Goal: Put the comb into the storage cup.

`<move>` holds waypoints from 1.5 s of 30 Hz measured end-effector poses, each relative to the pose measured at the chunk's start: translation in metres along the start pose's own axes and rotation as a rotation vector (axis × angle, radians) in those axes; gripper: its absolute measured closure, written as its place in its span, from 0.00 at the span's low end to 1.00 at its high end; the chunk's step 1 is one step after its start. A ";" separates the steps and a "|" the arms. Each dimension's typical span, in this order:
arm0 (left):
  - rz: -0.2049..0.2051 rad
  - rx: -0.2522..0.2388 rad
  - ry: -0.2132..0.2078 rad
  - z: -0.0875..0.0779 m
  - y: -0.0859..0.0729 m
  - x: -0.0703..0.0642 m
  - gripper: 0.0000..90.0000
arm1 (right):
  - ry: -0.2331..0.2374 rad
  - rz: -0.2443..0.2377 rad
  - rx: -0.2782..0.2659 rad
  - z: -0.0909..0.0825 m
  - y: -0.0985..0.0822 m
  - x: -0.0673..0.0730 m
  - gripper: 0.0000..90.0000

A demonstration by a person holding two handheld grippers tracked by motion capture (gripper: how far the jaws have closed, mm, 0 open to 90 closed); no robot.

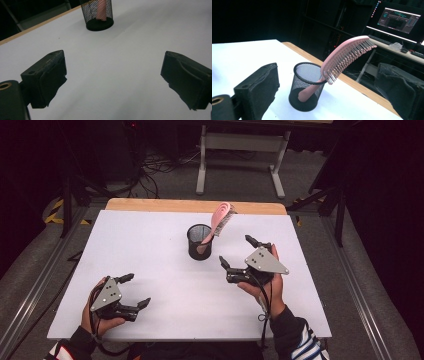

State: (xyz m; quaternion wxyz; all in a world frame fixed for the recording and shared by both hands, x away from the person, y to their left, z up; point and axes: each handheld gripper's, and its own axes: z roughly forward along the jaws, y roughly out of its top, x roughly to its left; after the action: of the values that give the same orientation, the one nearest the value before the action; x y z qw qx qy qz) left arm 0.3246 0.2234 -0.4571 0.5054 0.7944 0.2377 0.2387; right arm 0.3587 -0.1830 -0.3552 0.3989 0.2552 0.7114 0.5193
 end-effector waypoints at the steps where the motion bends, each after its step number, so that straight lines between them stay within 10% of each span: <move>1: 0.000 0.001 0.000 0.000 0.000 0.000 0.08 | 0.002 -0.001 0.000 -0.002 -0.001 0.000 0.07; 45: 0.006 0.005 -0.016 0.002 0.000 0.000 0.08 | 0.009 -0.106 0.099 -0.041 -0.073 -0.004 0.07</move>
State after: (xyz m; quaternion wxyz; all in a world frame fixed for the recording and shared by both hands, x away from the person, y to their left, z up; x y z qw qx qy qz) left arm 0.3259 0.2224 -0.4577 0.5047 0.7983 0.2316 0.2332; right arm 0.3307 -0.2323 -0.4165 0.4095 0.2341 0.7505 0.4628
